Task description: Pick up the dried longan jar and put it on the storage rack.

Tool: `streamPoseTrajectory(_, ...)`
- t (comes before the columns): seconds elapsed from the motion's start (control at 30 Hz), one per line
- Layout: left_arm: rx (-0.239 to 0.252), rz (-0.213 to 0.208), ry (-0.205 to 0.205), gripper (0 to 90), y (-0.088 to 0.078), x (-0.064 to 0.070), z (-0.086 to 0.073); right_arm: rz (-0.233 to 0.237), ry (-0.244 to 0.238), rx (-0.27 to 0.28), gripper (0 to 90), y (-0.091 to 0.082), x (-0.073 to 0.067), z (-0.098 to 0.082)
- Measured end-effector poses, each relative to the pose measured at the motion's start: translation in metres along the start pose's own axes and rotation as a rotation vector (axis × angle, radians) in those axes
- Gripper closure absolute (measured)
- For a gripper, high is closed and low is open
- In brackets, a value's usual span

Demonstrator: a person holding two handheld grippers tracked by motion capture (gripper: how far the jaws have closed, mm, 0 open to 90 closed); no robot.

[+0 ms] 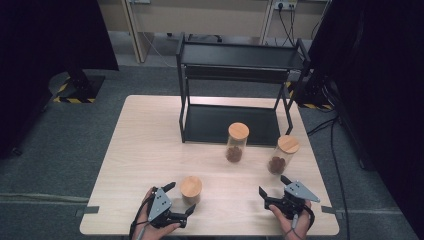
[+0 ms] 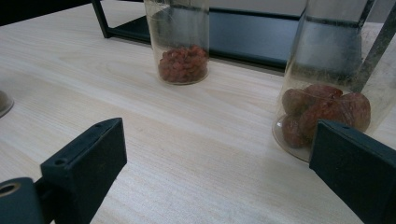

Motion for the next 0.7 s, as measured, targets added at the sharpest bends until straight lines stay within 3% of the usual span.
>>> streamPoseTrajectory(0.3,0.02,-0.01,0.003,2.2,0.0,0.004,0.003,0.0,0.003,-0.004,4.2,0.0,0.0,0.0)
streamPoseTrajectory(0.7,0.052,0.008,0.013,6.6,0.009,0.005,0.014,0.0,0.001,-0.013,4.2,0.001,0.0,0.0)
Point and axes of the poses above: each handheld gripper's, and its own axes: y roughly forward along the jaws, z roughly out of its top, x roughly to its right, the point moved 2 cm from there along y, roughly forward along the jaws, and after that the axes turned 15 degrees about z, right-handed, at the moved point
